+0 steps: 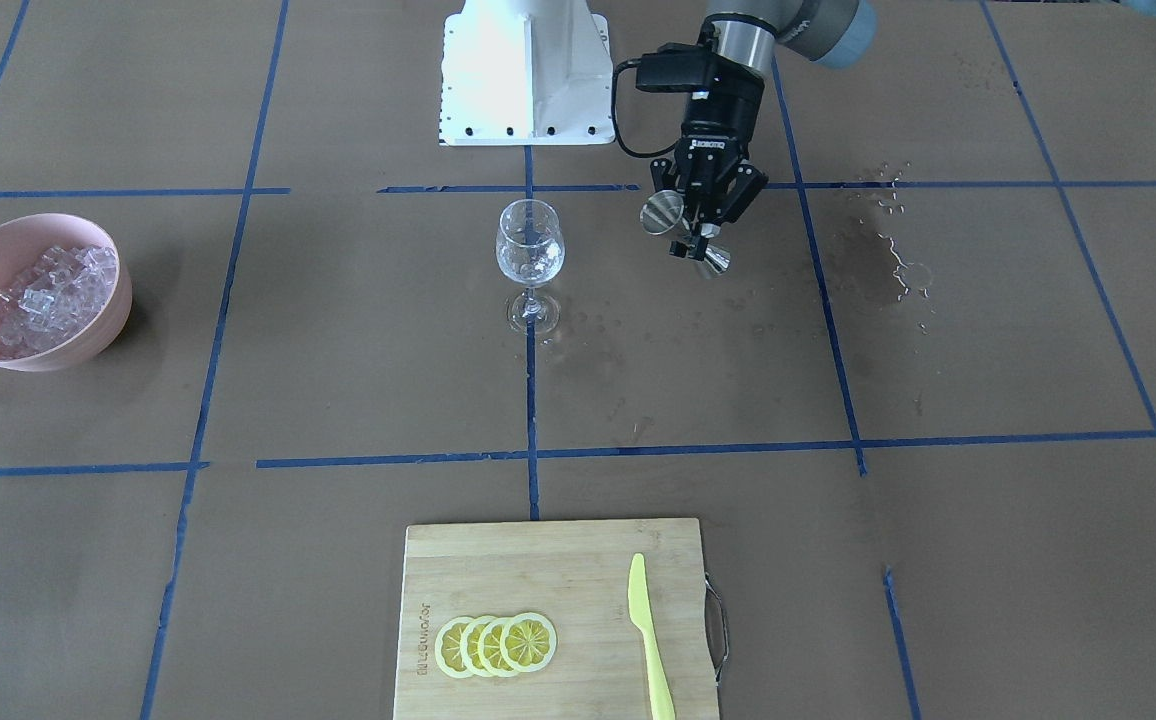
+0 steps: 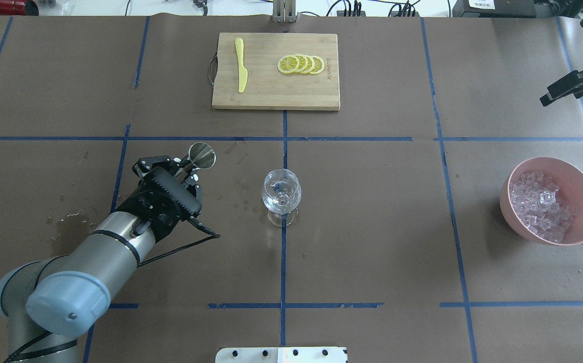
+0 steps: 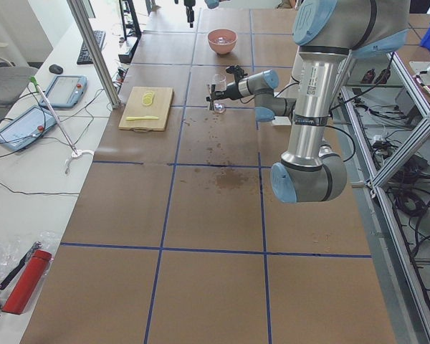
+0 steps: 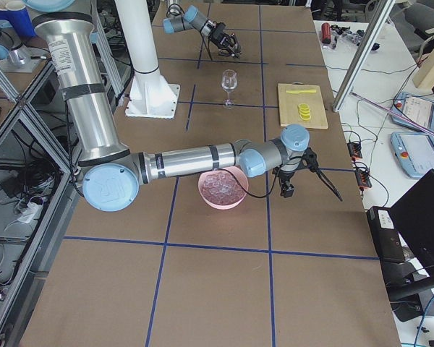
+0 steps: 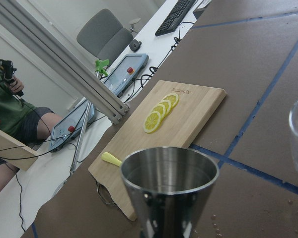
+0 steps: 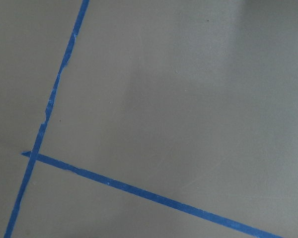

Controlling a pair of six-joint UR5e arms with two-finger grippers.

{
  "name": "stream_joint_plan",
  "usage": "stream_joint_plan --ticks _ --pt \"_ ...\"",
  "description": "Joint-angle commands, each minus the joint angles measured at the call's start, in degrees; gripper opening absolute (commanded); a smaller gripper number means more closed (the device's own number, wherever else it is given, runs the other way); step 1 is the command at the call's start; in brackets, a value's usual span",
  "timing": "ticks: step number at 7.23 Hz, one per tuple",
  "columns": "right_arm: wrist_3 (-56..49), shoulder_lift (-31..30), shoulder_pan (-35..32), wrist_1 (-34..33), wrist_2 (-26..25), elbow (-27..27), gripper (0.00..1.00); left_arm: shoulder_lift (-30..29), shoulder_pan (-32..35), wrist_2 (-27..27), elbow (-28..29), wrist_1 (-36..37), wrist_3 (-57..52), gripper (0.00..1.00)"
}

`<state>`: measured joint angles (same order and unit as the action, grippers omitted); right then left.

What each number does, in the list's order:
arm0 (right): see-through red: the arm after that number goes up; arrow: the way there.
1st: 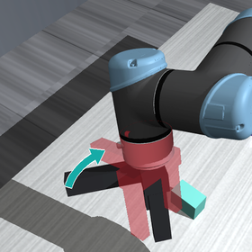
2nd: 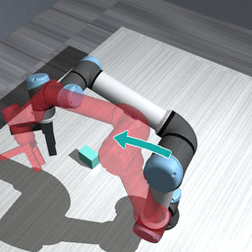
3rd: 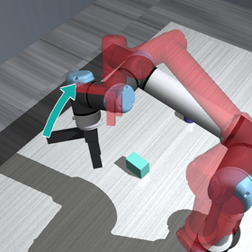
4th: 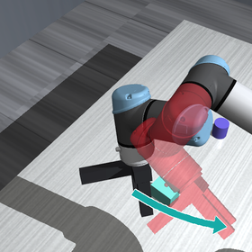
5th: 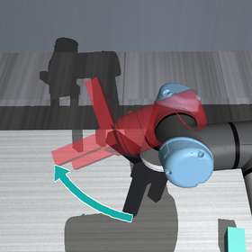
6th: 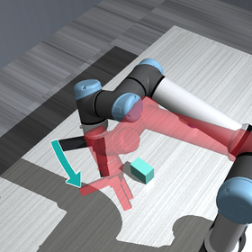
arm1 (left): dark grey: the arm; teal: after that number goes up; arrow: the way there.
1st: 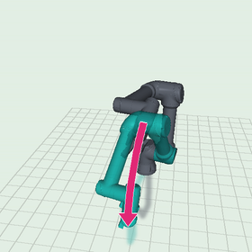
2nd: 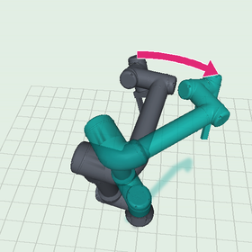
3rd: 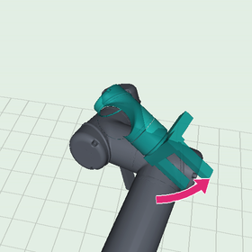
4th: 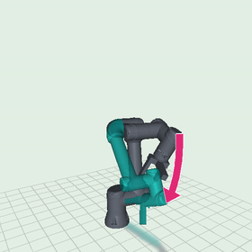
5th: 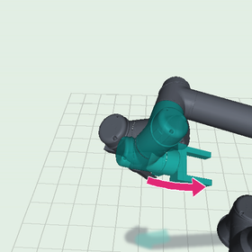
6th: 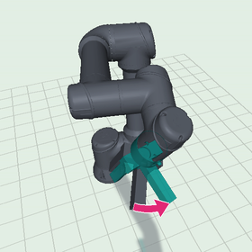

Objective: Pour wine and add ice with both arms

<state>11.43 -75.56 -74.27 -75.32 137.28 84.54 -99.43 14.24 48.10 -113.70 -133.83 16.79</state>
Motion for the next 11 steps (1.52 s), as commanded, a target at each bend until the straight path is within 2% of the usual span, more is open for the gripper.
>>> stream_joint_plan --ticks 1,2,4,5,6,8,9,11 --pt "0.0 0.1 0.0 0.0 0.0 0.1 1.0 12.5 0.0 -0.2 8.0 -27.0 1.5 0.0" --pt "0.0 0.2 0.1 0.0 0.0 0.1 1.0 18.1 0.0 0.1 10.0 -38.3 1.5 0.0" --pt "0.0 0.2 0.3 0.0 0.0 0.1 1.0 24.3 0.0 -0.3 12.6 -44.6 4.3 0.0" --pt "0.0 0.2 0.3 0.0 0.0 0.1 1.0 25.1 0.0 -0.2 17.7 -51.6 13.6 0.0" --pt "0.0 0.2 0.3 0.0 0.0 0.0 1.0 25.2 0.0 -0.5 20.8 -55.8 18.3 0.0" --pt "0.0 0.2 0.4 0.0 0.0 -0.2 1.0 25.1 -0.2 -1.6 22.9 -55.7 31.9 0.0" --pt "0.0 0.2 0.5 0.0 0.0 -0.3 1.0 24.9 -0.8 -4.7 23.9 -55.7 34.2 0.0" --pt "0.0 0.2 0.6 0.0 0.0 -0.5 1.0 24.1 -1.5 -4.9 25.9 -55.3 35.2 0.0"
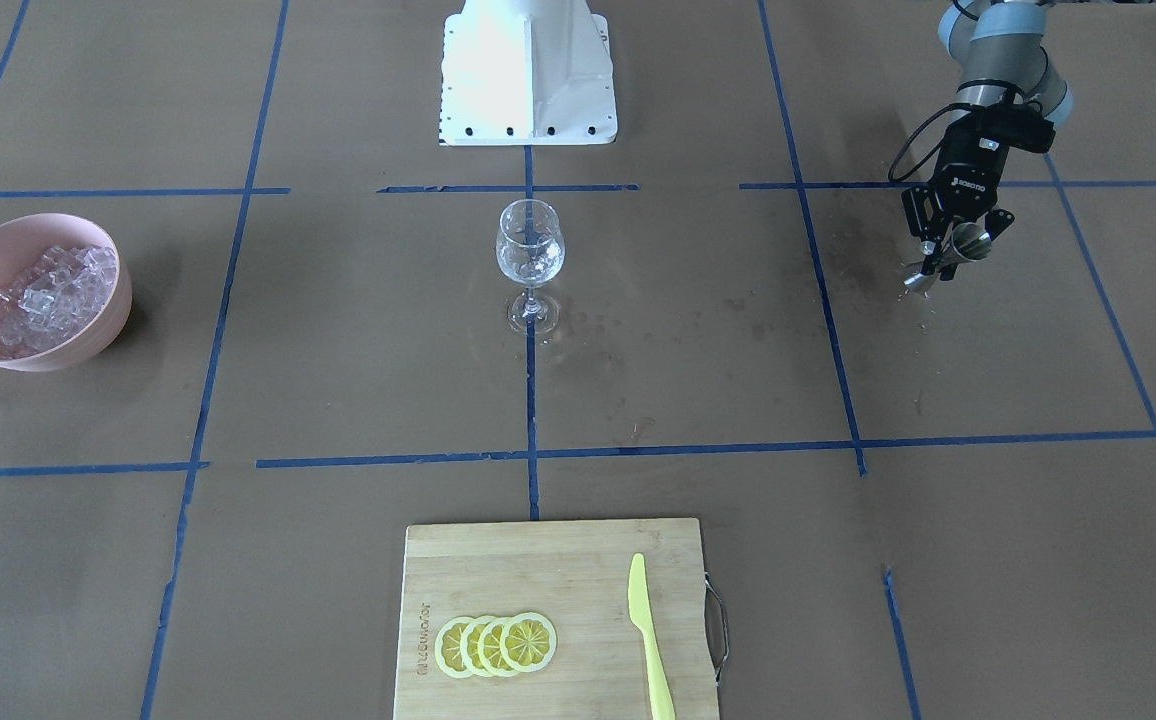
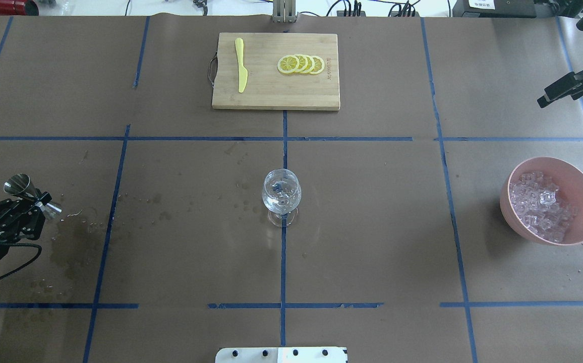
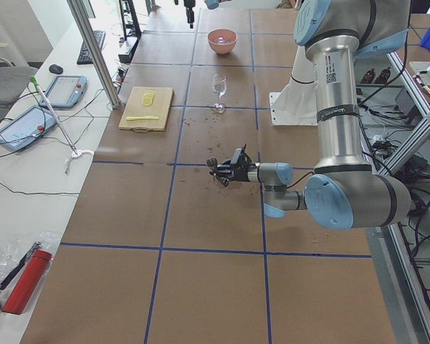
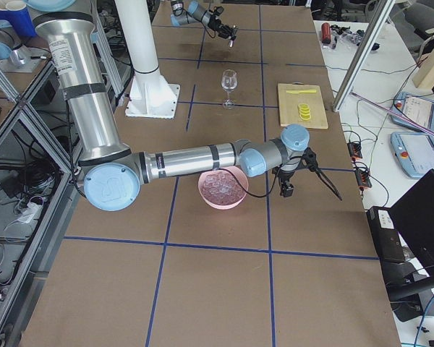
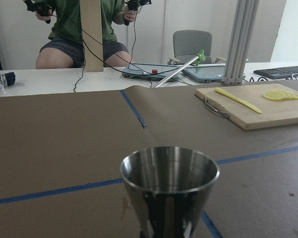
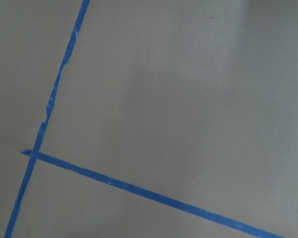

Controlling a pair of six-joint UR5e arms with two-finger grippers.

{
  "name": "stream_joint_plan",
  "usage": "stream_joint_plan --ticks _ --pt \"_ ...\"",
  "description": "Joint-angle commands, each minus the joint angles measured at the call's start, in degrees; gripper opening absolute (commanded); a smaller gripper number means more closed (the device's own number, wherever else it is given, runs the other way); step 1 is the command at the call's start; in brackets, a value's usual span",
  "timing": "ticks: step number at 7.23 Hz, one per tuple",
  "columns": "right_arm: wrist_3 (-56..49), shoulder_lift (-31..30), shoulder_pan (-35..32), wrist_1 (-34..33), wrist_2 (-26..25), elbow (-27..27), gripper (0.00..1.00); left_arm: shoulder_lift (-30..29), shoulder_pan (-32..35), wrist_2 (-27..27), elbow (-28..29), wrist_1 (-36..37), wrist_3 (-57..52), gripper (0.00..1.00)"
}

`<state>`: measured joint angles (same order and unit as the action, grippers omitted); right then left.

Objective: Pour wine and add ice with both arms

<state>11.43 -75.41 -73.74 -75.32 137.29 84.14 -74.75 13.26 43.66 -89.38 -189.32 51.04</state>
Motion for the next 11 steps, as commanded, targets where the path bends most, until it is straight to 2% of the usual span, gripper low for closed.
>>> stream_joint_plan --ticks 1,2,4,8,10,11 --pt "0.0 0.0 0.3 0.0 0.0 -0.2 1.0 -0.7 -0.9 -0.3 1.7 0.2 0.9 0.0" --pt "0.0 0.0 0.3 0.0 0.0 -0.2 1.0 -0.8 -1.6 -0.4 1.7 0.4 0.9 0.0" --pt "0.0 0.0 0.7 0.0 0.0 -0.2 1.0 -0.8 -2.2 -0.4 2.2 0.4 0.9 0.12" --pt "0.1 0.0 1.0 0.0 -0.1 -0.2 1.0 -0.8 -3.7 -0.3 2.6 0.4 0.9 0.25" --pt "0.1 0.0 1.0 0.0 0.0 0.0 1.0 -0.8 -3.8 -0.3 3.0 0.4 1.0 0.37" --pt "0.2 0.0 1.0 0.0 0.0 0.1 1.0 -0.8 -3.9 -0.3 3.5 0.4 1.0 0.5"
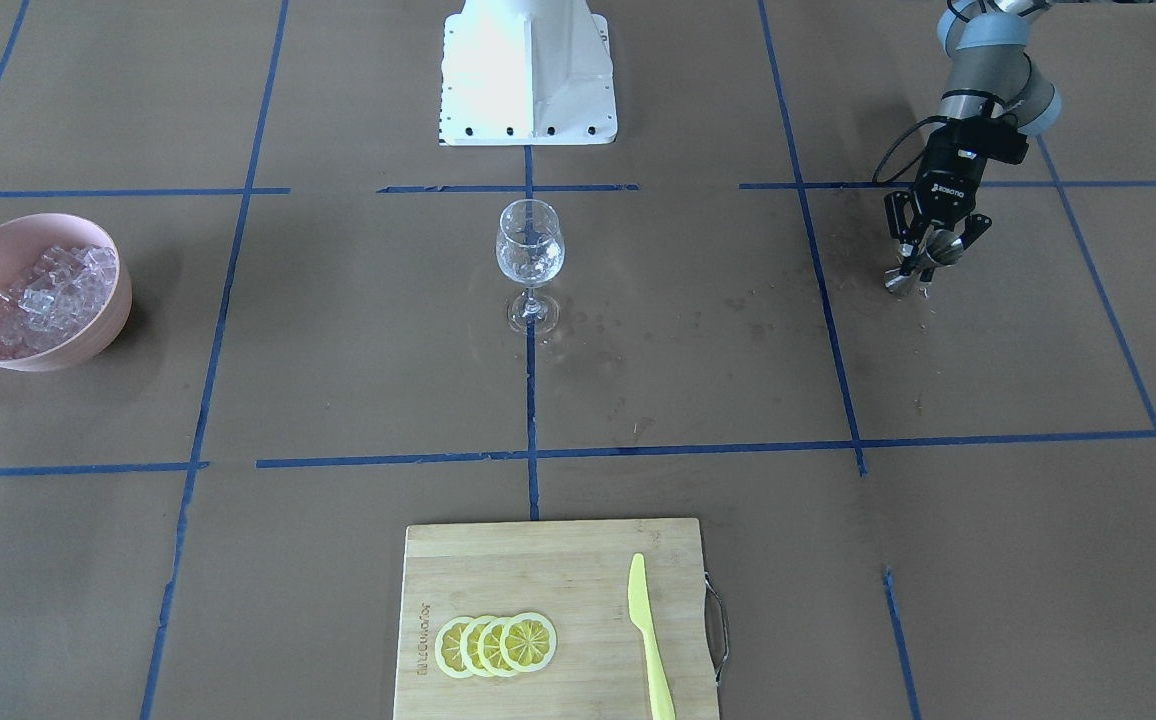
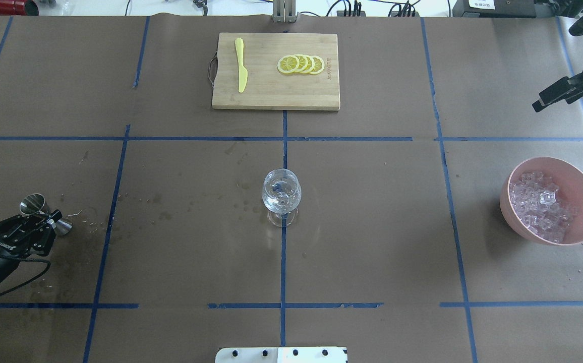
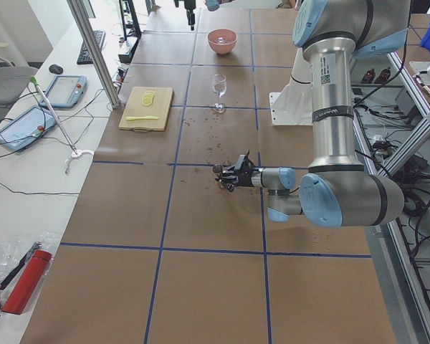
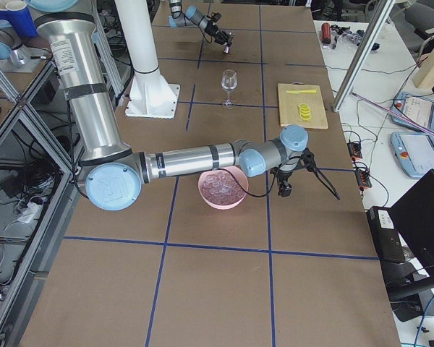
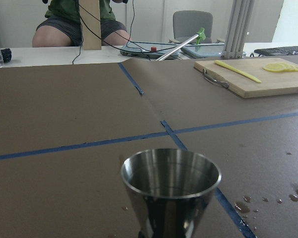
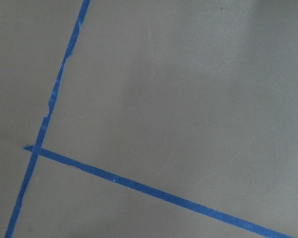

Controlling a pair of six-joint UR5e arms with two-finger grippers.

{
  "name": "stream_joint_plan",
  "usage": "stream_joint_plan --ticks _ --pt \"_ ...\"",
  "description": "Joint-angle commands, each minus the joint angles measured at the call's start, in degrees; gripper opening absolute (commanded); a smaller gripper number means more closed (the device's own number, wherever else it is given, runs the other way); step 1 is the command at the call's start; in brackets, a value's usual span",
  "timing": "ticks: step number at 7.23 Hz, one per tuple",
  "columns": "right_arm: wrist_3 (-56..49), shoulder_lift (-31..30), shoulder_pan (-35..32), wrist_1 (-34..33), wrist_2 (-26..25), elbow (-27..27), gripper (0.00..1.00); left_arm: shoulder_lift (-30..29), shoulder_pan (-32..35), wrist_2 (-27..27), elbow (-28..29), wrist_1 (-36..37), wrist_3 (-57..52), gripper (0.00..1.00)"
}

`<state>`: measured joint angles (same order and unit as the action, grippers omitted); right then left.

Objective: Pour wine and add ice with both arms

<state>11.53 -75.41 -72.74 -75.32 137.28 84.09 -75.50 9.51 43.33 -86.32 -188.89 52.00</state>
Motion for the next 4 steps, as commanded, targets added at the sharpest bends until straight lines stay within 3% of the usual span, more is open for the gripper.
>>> stream_joint_plan --ticks 1,3,4 --pt "0.2 0.0 0.1 0.0 0.0 0.3 1.0 0.0 -0.1 0.2 0.5 -0.2 0.0 0.58" --pt "1.4 0.0 0.0 0.1 0.0 0.6 1.0 0.0 -0.2 0.4 0.4 0.0 -0.2 0.84" --pt "1.7 0.0 0.0 0.0 0.0 1.4 1.0 0.3 -0.1 0.8 0.3 0.0 -0.2 0.89"
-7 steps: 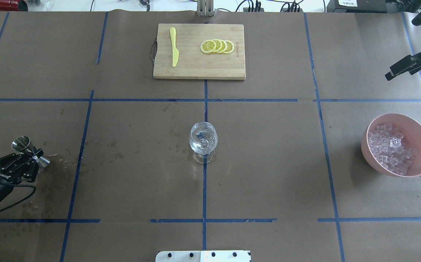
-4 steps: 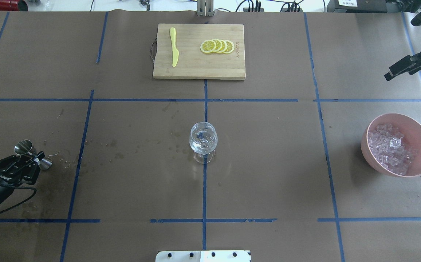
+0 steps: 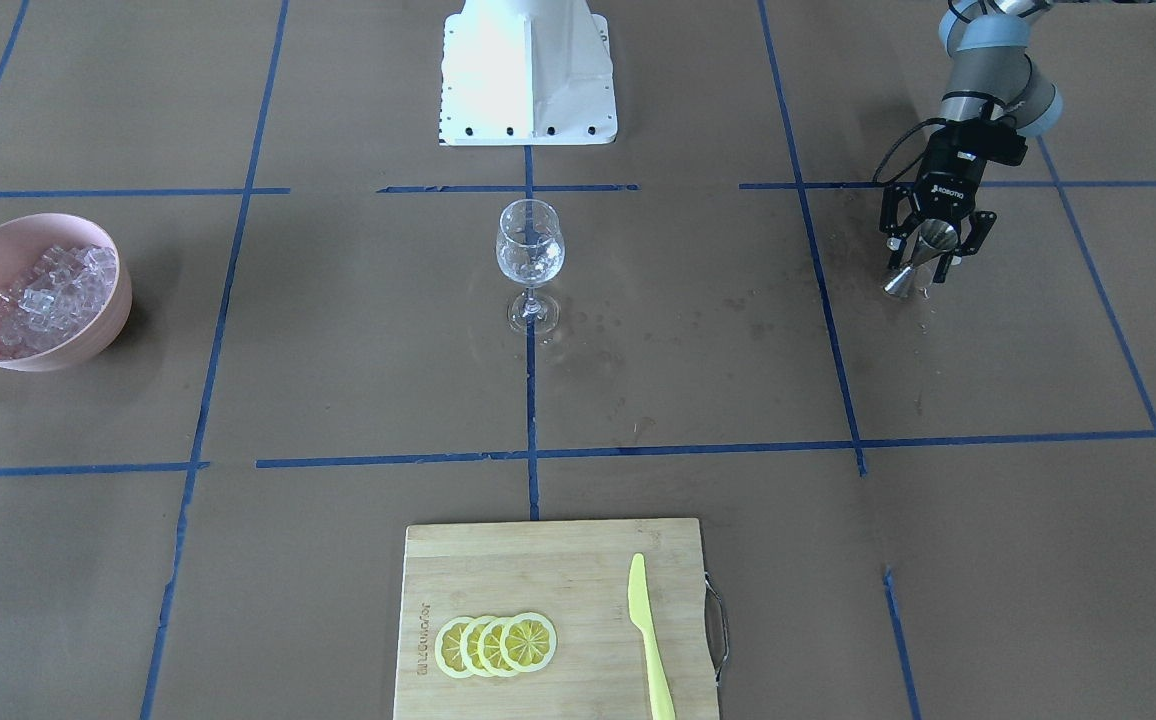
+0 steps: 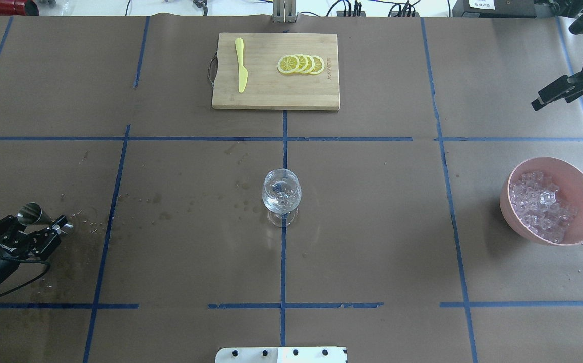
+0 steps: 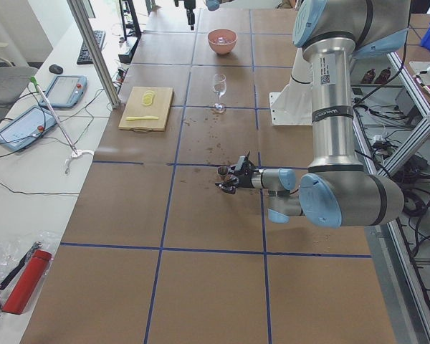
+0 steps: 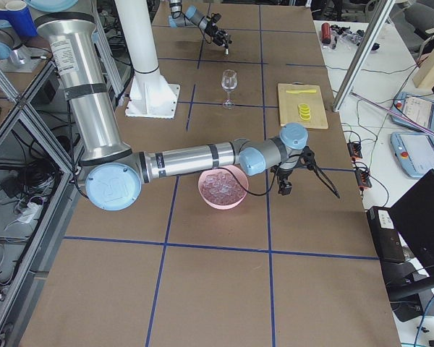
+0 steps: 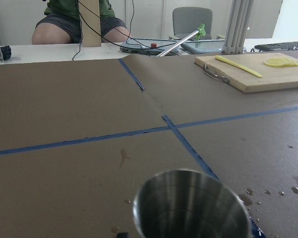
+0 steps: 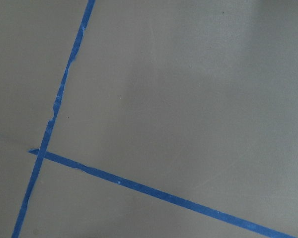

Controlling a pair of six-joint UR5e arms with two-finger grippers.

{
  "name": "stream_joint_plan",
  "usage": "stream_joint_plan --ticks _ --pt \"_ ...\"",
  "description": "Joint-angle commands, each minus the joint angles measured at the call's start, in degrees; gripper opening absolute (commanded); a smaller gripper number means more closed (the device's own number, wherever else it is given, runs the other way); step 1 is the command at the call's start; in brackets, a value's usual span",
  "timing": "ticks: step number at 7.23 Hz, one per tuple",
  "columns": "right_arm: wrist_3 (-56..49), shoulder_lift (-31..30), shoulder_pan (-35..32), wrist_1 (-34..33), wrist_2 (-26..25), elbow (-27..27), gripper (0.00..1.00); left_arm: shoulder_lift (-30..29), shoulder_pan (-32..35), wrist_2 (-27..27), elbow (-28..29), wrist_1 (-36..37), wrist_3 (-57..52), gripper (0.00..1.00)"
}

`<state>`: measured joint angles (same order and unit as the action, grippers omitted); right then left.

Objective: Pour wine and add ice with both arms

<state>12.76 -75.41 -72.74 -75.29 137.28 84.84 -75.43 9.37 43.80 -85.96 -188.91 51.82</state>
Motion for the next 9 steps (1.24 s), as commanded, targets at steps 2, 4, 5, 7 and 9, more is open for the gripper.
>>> stream_joint_plan --ticks 2,4,5,7,9 --pt "1.6 -0.3 0.1 0.0 0.0 1.6 1.0 0.8 0.2 4.4 -1.0 0.2 -0.9 0.89" --pt "1.6 -0.3 0.0 0.0 0.0 1.6 1.0 7.8 0.6 13.4 -9.1 4.7 -0.9 0.89" --pt "2.1 -0.3 0.0 0.0 0.0 1.9 1.0 10.5 0.7 15.9 -12.1 6.9 -0.9 0.89" --pt "5.3 -0.3 0.1 0.0 0.2 3.8 1.0 12.1 1.4 29.0 -12.7 10.6 -1.0 0.89" --pt "9.6 -5.5 0.1 0.1 0.4 11.8 1.0 16.8 10.4 48.4 -13.7 11.7 -2.5 0.88"
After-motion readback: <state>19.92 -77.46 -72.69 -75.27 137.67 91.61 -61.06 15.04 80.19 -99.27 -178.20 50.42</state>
